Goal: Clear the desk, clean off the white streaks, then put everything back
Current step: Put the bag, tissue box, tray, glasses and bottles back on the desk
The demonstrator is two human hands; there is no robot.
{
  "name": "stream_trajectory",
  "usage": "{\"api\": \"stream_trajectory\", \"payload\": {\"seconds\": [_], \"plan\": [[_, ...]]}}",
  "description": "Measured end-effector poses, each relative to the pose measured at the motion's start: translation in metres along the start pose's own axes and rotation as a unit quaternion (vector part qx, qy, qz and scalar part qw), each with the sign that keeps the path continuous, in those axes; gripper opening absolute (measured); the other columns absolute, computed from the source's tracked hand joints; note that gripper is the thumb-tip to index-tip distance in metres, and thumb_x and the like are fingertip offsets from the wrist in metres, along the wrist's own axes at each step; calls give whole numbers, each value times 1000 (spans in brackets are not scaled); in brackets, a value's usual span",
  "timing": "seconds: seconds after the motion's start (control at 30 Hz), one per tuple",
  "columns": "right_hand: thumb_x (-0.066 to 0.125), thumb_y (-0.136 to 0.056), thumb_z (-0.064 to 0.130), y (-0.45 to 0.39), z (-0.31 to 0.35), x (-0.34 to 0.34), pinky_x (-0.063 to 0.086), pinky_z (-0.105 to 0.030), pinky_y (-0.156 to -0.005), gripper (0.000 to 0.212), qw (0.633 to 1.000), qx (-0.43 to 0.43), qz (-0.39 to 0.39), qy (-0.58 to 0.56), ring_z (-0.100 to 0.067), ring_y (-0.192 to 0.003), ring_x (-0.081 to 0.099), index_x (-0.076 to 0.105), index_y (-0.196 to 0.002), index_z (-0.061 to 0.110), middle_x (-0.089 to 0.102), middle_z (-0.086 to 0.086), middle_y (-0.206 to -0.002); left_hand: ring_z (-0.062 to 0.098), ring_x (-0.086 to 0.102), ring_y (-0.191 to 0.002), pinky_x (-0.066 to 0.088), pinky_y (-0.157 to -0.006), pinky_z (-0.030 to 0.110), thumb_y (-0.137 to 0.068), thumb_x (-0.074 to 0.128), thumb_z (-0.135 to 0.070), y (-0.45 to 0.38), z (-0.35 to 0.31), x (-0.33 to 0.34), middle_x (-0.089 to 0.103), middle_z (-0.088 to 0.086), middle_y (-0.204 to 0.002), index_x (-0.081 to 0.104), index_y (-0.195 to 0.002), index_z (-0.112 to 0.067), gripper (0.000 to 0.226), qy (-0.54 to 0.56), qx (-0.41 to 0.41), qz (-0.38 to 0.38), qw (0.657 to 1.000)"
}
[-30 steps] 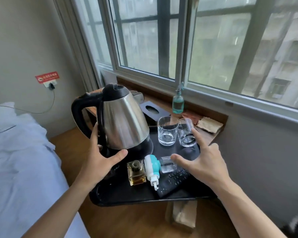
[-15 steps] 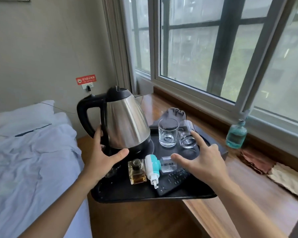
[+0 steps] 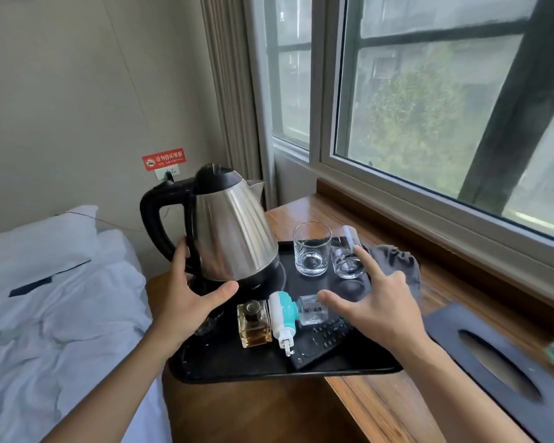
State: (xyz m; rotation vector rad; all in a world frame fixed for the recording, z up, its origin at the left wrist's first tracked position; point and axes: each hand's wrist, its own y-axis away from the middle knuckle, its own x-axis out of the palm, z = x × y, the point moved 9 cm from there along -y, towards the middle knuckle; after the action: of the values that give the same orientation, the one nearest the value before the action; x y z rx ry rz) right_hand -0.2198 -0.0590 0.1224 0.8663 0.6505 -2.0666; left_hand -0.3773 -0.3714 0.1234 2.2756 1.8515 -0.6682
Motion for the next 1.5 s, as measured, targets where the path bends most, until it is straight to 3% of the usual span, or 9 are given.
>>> {"api": "stream_trajectory", "payload": {"seconds": [0.33,0.47,0.67,0.8,0.87,0.93,1.1,1.3,1.5], "plan": [[63,-52,95,-96,44,75,51,-36,-80,113,992,99,-81,14,-27,-113,53,21,-151,60,42,-4,-98,19,36,-148,34,-123,48,-66,92,-46,-198,44,17,29,-18,-165,10,-162,-52,126,43,52,131,989],[64,-52,94,-123,45,89,45,-33,-74,114,984,142,-111,13,-19,-98,45,22,-152,59,42,-4,-95,16,41,-145,34,-124,44,-69,95,-33,-258,46,37,37,-23,-159,17,-164,-43,123,57,91,168,980],[59,-47,100,-163,20,112,51,-34,-74,117,966,209,-149,13,-17,-93,45,19,-151,62,44,-2,-94,17,43,-141,38,-88,-6,-75,93,-12,-331,57,96,36,-38,-140,17,-163,-40,119,86,102,218,967],[60,-47,100,-197,-4,126,54,-35,-81,118,956,240,-168,17,-16,-93,45,15,-150,65,42,0,-95,19,42,-143,47,-110,22,-69,96,-25,-382,76,145,43,-16,-155,19,-159,-53,122,90,91,261,957],[60,-48,100,-217,-16,132,52,-33,-80,117,951,254,-173,20,-15,-91,42,12,-150,65,42,0,-96,19,41,-145,46,-107,22,-70,96,-23,-407,81,169,41,-9,-158,18,-160,-52,122,91,82,274,954],[60,-49,100,-235,-28,137,54,-34,-80,118,945,274,-178,25,-15,-91,44,11,-150,65,41,1,-97,18,41,-145,49,-104,20,-72,95,-17,-428,84,194,41,-14,-157,21,-156,-57,118,104,82,292,947],[61,-54,97,-272,-45,148,52,-32,-74,115,931,307,-194,34,-17,-85,49,9,-151,64,39,2,-97,16,42,-146,46,-116,50,-69,97,-20,-482,86,247,38,-44,-146,22,-146,-72,120,92,98,333,933],[61,-51,97,-301,-64,178,53,-34,-77,115,900,372,-225,30,-16,-81,51,8,-149,68,36,8,-93,12,36,-144,33,-123,43,-71,96,-22,-532,92,302,34,-34,-152,13,-134,-83,121,44,129,368,920],[58,-50,99,-329,-76,197,52,-32,-75,118,875,418,-237,53,-14,-80,48,8,-152,64,35,8,-91,9,42,-142,34,-121,36,-69,97,-15,-568,106,355,43,-37,-142,23,-152,-61,121,84,114,440,887]]}}
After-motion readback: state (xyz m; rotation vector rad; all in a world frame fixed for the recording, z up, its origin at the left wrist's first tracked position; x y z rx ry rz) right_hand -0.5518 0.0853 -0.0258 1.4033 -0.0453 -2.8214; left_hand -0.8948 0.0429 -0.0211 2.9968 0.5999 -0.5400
